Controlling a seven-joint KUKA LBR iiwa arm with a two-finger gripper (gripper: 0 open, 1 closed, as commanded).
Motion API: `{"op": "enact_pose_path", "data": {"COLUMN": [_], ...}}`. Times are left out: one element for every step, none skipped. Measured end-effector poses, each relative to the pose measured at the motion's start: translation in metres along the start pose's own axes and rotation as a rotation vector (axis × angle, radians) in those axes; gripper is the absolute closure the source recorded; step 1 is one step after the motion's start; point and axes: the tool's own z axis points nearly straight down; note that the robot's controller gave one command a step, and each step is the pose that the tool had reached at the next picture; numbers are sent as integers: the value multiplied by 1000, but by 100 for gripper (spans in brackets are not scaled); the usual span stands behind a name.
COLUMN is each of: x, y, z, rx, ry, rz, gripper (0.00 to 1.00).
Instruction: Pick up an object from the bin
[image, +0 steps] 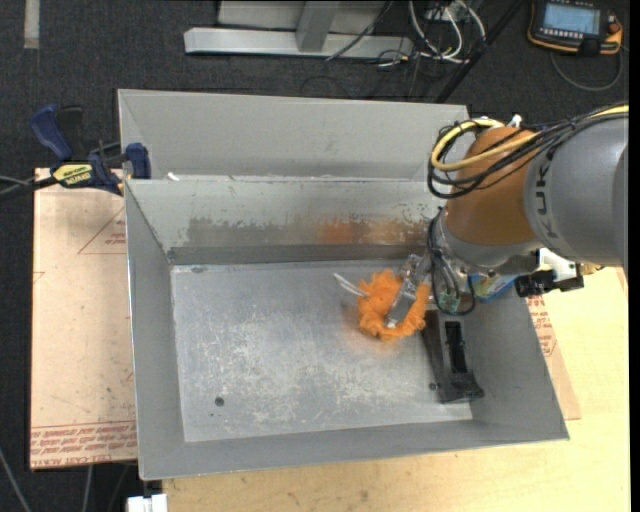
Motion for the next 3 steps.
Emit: {"op": "enact_pose_path", "data": {"x": [1, 0, -2], "y": [0, 5, 8], "z": [-3, -48, -96], "rx": [1, -2, 1], "ry": [5, -5, 6], "rz": [0, -6, -8], "gripper": [100, 100, 100]}}
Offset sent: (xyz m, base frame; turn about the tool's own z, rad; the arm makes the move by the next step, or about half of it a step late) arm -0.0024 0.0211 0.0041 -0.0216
